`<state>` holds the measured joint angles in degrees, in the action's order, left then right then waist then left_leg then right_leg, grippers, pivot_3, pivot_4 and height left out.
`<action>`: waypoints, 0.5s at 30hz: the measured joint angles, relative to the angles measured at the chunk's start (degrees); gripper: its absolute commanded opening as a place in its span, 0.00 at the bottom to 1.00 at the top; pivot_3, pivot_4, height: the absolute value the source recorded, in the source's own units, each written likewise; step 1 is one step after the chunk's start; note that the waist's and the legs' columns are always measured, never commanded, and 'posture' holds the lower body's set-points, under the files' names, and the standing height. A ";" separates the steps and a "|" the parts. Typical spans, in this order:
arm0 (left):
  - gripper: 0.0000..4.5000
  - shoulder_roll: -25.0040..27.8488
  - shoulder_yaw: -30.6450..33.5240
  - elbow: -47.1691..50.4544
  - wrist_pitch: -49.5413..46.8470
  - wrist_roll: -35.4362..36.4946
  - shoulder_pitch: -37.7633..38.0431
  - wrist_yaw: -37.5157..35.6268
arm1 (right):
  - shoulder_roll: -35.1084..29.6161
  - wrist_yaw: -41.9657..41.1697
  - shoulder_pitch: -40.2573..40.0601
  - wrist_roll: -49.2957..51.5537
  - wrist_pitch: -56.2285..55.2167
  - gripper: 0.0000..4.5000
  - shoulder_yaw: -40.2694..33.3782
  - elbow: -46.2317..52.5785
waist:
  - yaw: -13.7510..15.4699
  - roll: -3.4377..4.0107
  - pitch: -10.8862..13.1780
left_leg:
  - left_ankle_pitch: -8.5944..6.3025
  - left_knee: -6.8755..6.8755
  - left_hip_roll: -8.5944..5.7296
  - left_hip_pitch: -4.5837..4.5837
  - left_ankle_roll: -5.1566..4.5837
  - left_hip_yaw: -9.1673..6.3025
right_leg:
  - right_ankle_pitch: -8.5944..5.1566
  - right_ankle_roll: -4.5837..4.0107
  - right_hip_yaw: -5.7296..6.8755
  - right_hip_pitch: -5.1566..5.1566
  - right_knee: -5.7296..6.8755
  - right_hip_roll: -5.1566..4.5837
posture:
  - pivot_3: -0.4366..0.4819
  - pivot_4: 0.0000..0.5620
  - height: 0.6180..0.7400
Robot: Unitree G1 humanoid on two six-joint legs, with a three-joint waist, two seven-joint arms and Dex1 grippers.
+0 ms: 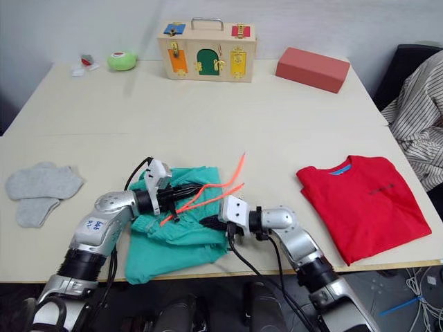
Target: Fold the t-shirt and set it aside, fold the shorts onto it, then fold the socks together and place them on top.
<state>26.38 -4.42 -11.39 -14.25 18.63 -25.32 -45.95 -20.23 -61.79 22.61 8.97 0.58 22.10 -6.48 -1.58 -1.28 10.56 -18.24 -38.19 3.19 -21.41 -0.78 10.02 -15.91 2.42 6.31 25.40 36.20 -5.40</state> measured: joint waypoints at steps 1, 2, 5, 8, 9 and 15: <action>0.00 -0.72 0.41 -2.04 2.35 -0.46 -0.34 -0.20 | -1.02 -0.79 -0.79 0.58 0.79 0.01 -0.08 1.15 | 0.00 0.00 0.00 | 0.00 -0.02 0.00 0.01 -0.01 0.00 | 0.00 0.00 0.00 -0.01 0.01 -0.01 | 0.48 0.27 1.00; 0.00 -1.08 0.73 -3.03 3.84 -0.57 -0.35 -0.58 | -1.59 -1.18 -1.19 0.87 1.16 0.01 -0.12 1.85 | -0.03 -0.01 0.00 | 0.01 -0.04 -0.01 0.03 -0.02 0.00 | 0.00 0.00 0.00 -0.02 0.05 -0.02 | 0.48 0.27 1.00; 0.00 -1.67 2.74 -4.25 7.42 0.63 -0.22 -3.26 | -2.73 -2.38 -2.32 2.30 3.04 0.01 -0.61 4.08 | -0.02 -0.01 0.00 | 0.01 -0.03 0.01 0.05 -0.01 -0.03 | 0.00 0.00 0.03 -0.01 0.14 -0.03 | 0.48 0.27 1.00; 0.00 -0.47 6.87 -0.47 7.38 6.05 2.16 -7.74 | -2.69 -2.54 -3.26 5.61 6.45 0.01 -2.42 6.16 | -0.34 -0.01 0.00 | 0.01 -0.02 0.04 0.05 0.01 -0.02 | -0.02 -0.03 0.00 0.03 0.22 -0.02 | 0.48 0.27 1.00; 0.00 0.69 7.87 1.58 6.73 7.40 3.37 -9.06 | -2.37 -2.09 -3.05 6.74 7.44 0.01 -3.55 6.71 | -0.44 -0.01 0.00 | 0.01 -0.02 0.05 0.07 0.02 -0.03 | -0.02 -0.04 0.00 0.02 0.24 -0.01 | 0.48 0.27 1.00; 0.00 7.38 11.30 12.84 2.36 10.35 14.30 -12.30 | 2.79 1.43 0.35 7.49 8.40 0.01 -5.18 5.64 | -0.47 -0.01 0.00 | -0.01 0.05 0.04 0.16 0.09 -0.02 | -0.05 -0.10 -0.05 0.00 0.27 -0.02 | 0.48 0.27 1.00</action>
<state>33.75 6.88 1.44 -11.89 28.98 -11.02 -58.25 -17.44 -60.36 22.96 16.46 8.98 16.92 -0.84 -2.05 -1.30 10.55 -18.25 -38.14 3.23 -21.25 -0.69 10.00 -15.97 2.32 6.26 25.41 36.46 -5.43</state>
